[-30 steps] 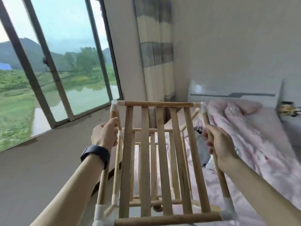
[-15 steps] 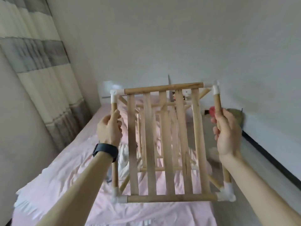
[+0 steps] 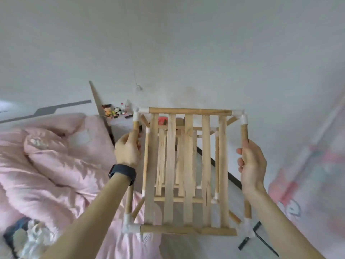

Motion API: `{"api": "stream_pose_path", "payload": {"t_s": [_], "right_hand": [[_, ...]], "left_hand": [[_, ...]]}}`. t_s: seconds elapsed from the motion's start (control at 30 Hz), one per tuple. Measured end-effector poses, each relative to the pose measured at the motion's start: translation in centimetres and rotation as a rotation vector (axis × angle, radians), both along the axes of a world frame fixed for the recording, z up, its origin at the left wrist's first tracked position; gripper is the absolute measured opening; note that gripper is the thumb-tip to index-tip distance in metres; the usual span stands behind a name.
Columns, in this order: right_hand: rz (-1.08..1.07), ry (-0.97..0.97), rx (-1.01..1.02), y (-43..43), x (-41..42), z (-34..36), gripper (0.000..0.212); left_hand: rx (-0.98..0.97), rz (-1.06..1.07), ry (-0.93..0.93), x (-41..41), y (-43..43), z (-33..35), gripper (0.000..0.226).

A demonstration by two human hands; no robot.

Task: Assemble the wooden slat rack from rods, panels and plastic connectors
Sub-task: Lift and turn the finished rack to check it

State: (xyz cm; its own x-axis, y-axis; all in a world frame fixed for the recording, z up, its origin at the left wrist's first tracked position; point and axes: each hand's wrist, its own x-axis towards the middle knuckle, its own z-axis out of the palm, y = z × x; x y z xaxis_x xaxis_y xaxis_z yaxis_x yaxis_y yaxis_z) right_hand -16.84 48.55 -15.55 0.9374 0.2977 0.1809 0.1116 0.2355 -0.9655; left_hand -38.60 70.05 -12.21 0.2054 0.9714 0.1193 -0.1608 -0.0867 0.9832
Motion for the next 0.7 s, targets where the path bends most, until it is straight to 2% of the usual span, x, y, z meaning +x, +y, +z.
{"api": "stream_pose_path", "payload": {"t_s": [0.2, 0.33, 0.47, 0.53, 0.63, 0.7], "right_hand": [[-0.203, 0.043, -0.081, 3.4, 11.3, -4.4, 0.068], [-0.320, 0.146, -0.134, 5.3, 18.2, -8.6, 0.047], [-0.372, 0.202, -0.196, 6.8, 24.3, -13.5, 0.038], [-0.391, 0.230, -0.222, 8.4, 28.0, -16.2, 0.036], [-0.401, 0.315, -0.247, 10.5, 33.0, -20.0, 0.035], [-0.428, 0.354, -0.274, 11.9, 35.6, -21.7, 0.033]], "left_hand": [[-0.110, -0.269, 0.188, 16.2, 7.6, -3.6, 0.018], [-0.167, -0.583, 0.473, 25.9, 11.8, -5.7, 0.032], [-0.340, -0.736, 0.682, 33.6, 15.4, -8.9, 0.029], [-0.418, -0.709, 0.685, 38.6, 17.2, -11.6, 0.023], [-0.580, -0.604, 0.557, 45.3, 19.3, -15.7, 0.019], [-0.650, -0.596, 0.538, 49.3, 21.0, -17.4, 0.017]]}}
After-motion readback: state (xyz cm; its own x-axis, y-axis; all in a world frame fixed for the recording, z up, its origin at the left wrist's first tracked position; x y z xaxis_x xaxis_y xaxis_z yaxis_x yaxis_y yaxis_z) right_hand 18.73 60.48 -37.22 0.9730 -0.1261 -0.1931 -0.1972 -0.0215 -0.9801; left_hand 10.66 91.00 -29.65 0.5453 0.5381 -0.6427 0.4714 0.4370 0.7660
